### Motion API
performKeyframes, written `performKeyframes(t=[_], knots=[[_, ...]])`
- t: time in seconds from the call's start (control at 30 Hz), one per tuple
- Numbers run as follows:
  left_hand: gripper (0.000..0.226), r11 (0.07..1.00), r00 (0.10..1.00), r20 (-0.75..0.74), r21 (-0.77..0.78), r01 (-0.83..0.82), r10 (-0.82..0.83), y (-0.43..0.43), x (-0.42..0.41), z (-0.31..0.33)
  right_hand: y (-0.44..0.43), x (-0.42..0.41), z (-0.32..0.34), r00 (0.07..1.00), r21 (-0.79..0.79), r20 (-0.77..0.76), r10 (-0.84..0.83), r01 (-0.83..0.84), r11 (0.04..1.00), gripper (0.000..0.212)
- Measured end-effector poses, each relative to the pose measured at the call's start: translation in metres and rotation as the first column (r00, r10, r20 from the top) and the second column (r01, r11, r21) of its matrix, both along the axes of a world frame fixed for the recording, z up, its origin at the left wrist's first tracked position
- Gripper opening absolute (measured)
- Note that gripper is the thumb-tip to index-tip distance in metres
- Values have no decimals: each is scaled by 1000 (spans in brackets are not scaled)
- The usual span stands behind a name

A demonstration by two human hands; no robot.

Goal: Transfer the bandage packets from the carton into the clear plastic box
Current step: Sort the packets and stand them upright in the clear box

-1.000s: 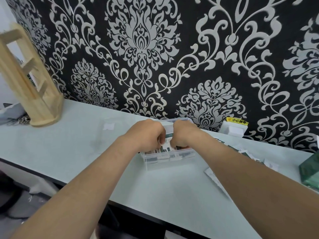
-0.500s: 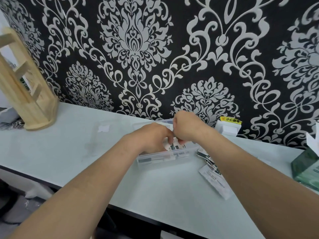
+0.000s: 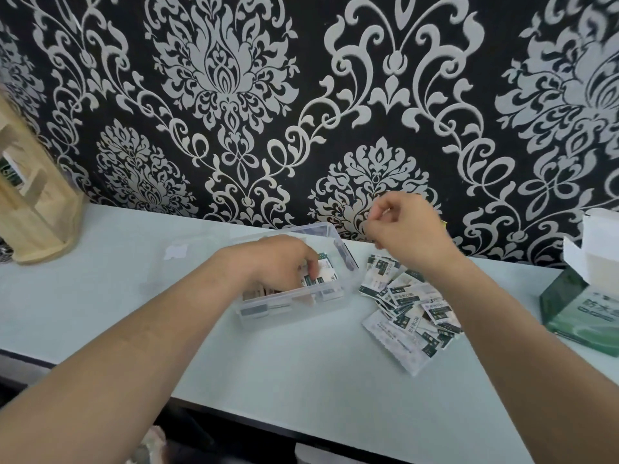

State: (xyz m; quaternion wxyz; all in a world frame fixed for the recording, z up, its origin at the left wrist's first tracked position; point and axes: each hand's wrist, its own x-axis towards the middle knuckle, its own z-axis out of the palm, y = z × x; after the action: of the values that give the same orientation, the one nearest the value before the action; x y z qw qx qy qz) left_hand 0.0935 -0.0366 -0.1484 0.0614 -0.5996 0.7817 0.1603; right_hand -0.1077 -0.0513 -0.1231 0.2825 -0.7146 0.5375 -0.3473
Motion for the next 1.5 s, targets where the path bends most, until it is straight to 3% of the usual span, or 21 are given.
performKeyframes(t=[0.1,0.2,0.33,0.47,0.57,0.73,1.0,1.17,1.3,1.43,1.5], knots=[[23,998,996,-80,-35,-43,40,3,2,16,4,-39,-5,999,43,-44,-16,18,999,6],[6,969,969,-231,-206,-138,89,13,-8,42,6,-74,-21,981,158,-191,15,15,987,2],[11,936,870,-489,-271,-225,68,38,-72,49,16,-101,-46,907,264,-413,84,31,964,32],[22,965,933,-353,-218,-149,64,44,-142,-9,22,-107,-57,874,293,-465,142,0,956,47],[18,926,973,-202,-335,-173,108,38,-166,-49,23,-112,-66,862,244,-488,137,-15,970,51],[20,870,978,-118,-449,-206,171,34,-174,-56,19,-124,-71,859,206,-502,99,7,978,51],[21,873,945,-290,-409,-265,151,34,-160,-50,14,-136,-75,902,186,-431,40,46,981,55],[22,851,941,-318,-457,-261,118,37,-156,-45,19,-129,-69,951,160,-292,100,-55,986,66],[20,831,915,-393,-475,-288,93,38,-158,-46,23,-118,-72,929,161,-337,153,-103,982,62],[15,785,865,-498,-512,-348,58,38,-155,-44,21,-113,-75,953,103,-291,86,-58,993,48],[14,763,860,-511,-549,-341,17,39,-155,-45,19,-112,-79,937,99,-342,76,-45,994,50]])
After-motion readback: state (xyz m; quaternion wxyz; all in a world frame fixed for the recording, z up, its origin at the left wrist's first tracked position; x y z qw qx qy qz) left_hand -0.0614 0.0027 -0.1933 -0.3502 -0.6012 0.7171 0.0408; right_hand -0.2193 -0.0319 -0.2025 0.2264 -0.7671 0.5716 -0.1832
